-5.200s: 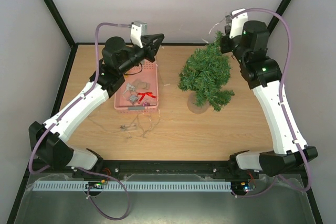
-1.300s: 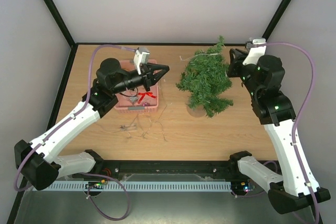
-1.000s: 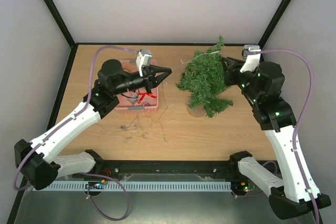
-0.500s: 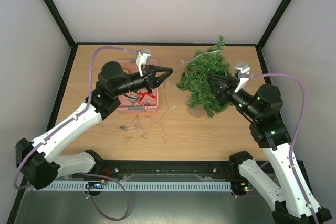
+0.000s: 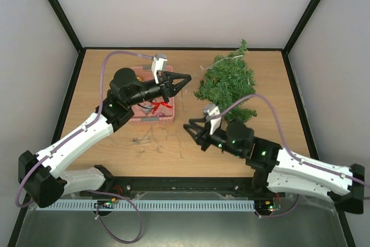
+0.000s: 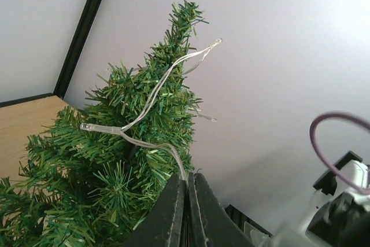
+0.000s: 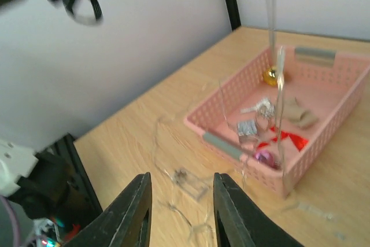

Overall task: Decorate the small christmas tree
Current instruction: Wrap the decoration item around the Christmas tree.

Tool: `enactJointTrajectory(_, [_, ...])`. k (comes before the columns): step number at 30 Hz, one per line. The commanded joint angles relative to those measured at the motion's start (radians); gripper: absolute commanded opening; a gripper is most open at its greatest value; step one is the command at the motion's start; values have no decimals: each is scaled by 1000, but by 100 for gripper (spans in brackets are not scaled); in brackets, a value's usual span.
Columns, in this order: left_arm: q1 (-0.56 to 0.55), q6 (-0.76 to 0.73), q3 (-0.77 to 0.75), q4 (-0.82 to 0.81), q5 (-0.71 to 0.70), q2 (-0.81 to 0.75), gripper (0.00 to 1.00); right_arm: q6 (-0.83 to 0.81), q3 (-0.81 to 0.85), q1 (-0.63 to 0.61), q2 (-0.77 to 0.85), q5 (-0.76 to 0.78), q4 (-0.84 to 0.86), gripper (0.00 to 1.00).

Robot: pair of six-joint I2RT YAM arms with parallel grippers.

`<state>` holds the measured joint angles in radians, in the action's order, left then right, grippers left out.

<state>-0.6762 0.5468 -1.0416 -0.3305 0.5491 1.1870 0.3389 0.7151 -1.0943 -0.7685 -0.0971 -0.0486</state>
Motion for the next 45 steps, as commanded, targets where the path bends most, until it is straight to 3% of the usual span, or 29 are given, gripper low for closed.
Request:
enactJointTrajectory(1, [-6,0,4,-31,-2,-5,2,38,-125,-185,-39,407,205,29])
enactJointTrajectory(5, [-6,4,0,-32,4,-10,2,40,-249,-300,-106,630,391,33])
enactJointTrajectory(11, [-11,15,9,-46,3,-20,2,210,-348,-303,-259,829,591,40])
enactJointTrajectory(24, [-22,23,34,-56,-8,-42,2,390,-339,-267,-617,832,904,45])
enactJointTrajectory(33, [-26,34,38,-67,-6,-44,2,331,-326,-163,-755,683,1066,44])
enactJointTrajectory(37, [-27,35,41,-69,-10,-46,2,302,-319,-162,-787,637,1108,35])
enactJointTrajectory(45, [-27,58,54,-90,-20,-50,2,186,-379,-162,-733,581,1191,3])
